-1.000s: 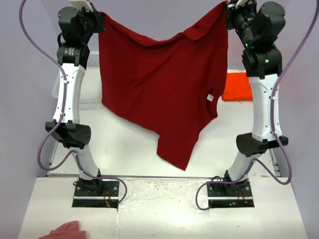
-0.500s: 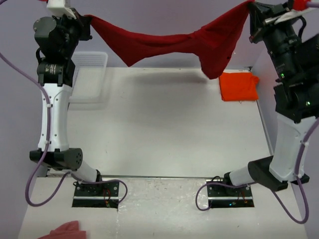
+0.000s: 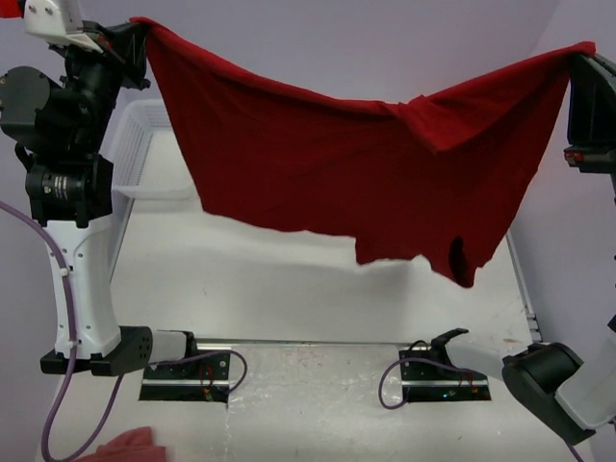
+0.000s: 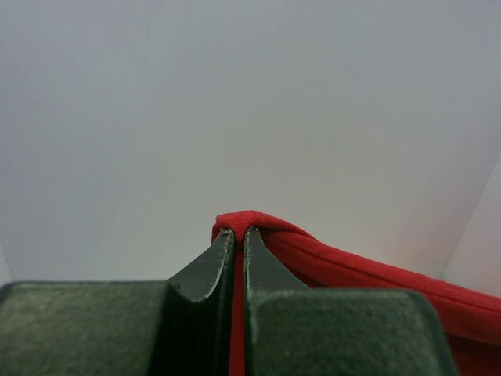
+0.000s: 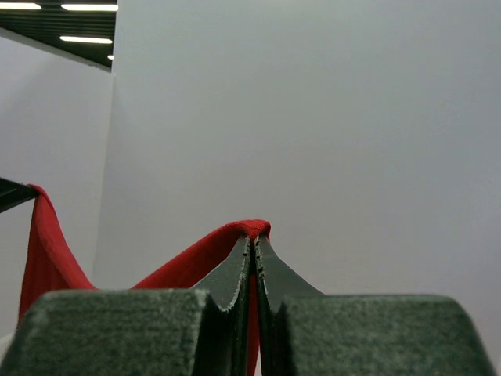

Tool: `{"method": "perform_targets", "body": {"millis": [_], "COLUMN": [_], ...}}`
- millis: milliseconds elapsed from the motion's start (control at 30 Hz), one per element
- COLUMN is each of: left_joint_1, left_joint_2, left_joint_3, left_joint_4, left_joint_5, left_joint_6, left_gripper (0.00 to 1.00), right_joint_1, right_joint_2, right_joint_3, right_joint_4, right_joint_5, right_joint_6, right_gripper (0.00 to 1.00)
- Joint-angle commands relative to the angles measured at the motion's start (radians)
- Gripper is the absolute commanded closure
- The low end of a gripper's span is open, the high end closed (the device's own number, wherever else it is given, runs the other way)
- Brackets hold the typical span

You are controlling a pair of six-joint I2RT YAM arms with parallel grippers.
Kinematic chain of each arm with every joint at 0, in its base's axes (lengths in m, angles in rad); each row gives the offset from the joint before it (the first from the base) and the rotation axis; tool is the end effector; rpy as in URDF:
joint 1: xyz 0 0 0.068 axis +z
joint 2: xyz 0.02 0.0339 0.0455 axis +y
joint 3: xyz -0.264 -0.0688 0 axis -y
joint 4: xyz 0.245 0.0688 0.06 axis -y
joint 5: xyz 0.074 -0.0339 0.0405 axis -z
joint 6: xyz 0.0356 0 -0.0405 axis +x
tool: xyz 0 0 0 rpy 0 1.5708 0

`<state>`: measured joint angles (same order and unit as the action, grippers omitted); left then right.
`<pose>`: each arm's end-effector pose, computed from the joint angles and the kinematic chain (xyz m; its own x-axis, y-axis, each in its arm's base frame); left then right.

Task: Fold and stack the t-shirts
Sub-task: Flatten out the tshirt

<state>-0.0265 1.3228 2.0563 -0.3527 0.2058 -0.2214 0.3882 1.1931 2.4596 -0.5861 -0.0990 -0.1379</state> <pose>0.1978 -0.0125 0.6185 0.3151 -0.2234 -0.9224 0.2919 0.9476 -0.1298 0.0208 0.0123 0.6795 0.6383 0.1133 -0.7614 -0.3635 0.9162 -0.1684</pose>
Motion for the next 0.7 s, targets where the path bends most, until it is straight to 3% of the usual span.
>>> {"method": "perform_targets", "body": {"millis": [0,200,333,433,533,667], "left_joint_1": [0.002,0.002,0.002,0.003,0.017,0.054], "left_joint_2": [0.078,0.225,0.347,0.465,0.558,0.538], "left_joint_3": [0.053,0.107,0.120,0.200,0.371,0.375], "left_joint_4": [0.000,0.040,0.113,0.124,0.126,0.205], "left_joint_5": [0.007,0.000,0.015,0.020,0.047,0.067], "left_joint_6": [-0.004,-0.003,-0.012,-0.016,-0.025,-0.053], "left_gripper": [1.00,1.00,1.00,1.00,1.00,1.00], "right_joint_1": [0.006,-0.006,-0.071,-0.130,-0.149,-0.149], "right_joint_2": [0.074,0.229,0.342,0.431,0.485,0.476], "right_joint_3": [-0.008,0.038,0.091,0.149,0.171,0.170], "right_joint_4": [0.017,0.049,0.115,0.157,0.195,0.224], "right_joint_5": [0.011,0.062,0.010,-0.039,-0.050,-0.057], "right_joint_6": [-0.005,-0.057,-0.029,0.012,0.015,0.009], "right_gripper": [1.00,1.00,1.00,1.00,1.00,1.00]}}
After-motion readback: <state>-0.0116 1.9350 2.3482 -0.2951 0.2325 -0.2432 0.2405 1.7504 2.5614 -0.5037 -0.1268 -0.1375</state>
